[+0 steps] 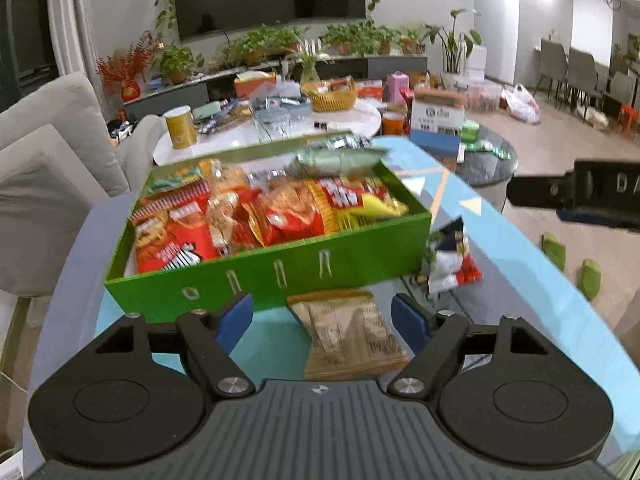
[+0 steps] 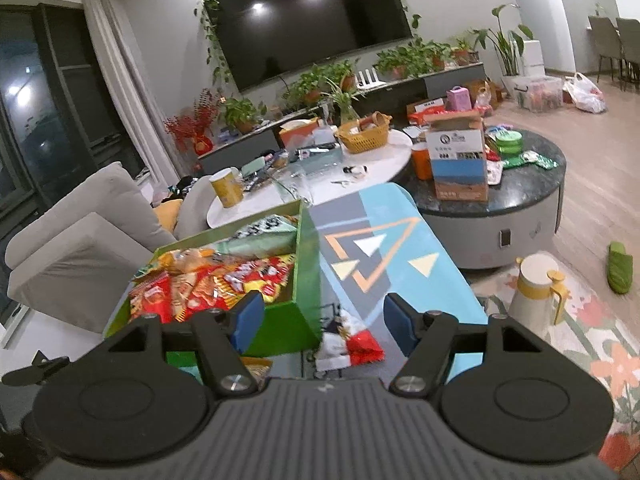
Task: Organize snacks
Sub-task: 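Lower the left tool onto the beige paper snack bag while the right tool approaches the red-white bag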
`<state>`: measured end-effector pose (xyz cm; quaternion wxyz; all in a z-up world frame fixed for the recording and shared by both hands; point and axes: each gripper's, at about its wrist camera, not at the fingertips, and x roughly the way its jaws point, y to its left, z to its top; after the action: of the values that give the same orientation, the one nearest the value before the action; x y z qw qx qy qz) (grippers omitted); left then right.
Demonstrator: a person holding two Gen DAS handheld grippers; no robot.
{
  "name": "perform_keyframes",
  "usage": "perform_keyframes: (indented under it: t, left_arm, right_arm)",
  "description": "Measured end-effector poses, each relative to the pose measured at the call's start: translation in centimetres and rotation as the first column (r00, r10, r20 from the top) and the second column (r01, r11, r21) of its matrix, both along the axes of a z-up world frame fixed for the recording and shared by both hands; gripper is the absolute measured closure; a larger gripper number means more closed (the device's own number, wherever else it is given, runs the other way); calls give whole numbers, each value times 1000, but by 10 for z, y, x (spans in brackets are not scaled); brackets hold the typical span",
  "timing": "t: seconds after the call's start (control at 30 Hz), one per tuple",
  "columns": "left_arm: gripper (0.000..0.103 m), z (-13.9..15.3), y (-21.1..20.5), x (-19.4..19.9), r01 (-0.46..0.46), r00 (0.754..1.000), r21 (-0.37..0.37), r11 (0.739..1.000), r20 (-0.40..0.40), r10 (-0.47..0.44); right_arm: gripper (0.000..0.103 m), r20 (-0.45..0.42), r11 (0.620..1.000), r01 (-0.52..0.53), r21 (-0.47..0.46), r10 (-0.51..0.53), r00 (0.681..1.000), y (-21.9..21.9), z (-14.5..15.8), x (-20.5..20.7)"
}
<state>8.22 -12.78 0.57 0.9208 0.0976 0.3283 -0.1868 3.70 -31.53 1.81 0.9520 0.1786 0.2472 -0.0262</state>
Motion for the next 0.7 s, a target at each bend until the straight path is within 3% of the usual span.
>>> perform_keyframes:
  t: [0.37,0.7]
  left_arm:
    - [29,-26,-18,10,2,998,36,999,-59,0]
    - [29,-41,-32,25,-4,996,51,999,-94,9]
  right_arm:
    - [42,-41,1000,15,23,-14,999,-16,-22,2]
    - [42,-72,999,-12,-33,10,997,-14,-36,9]
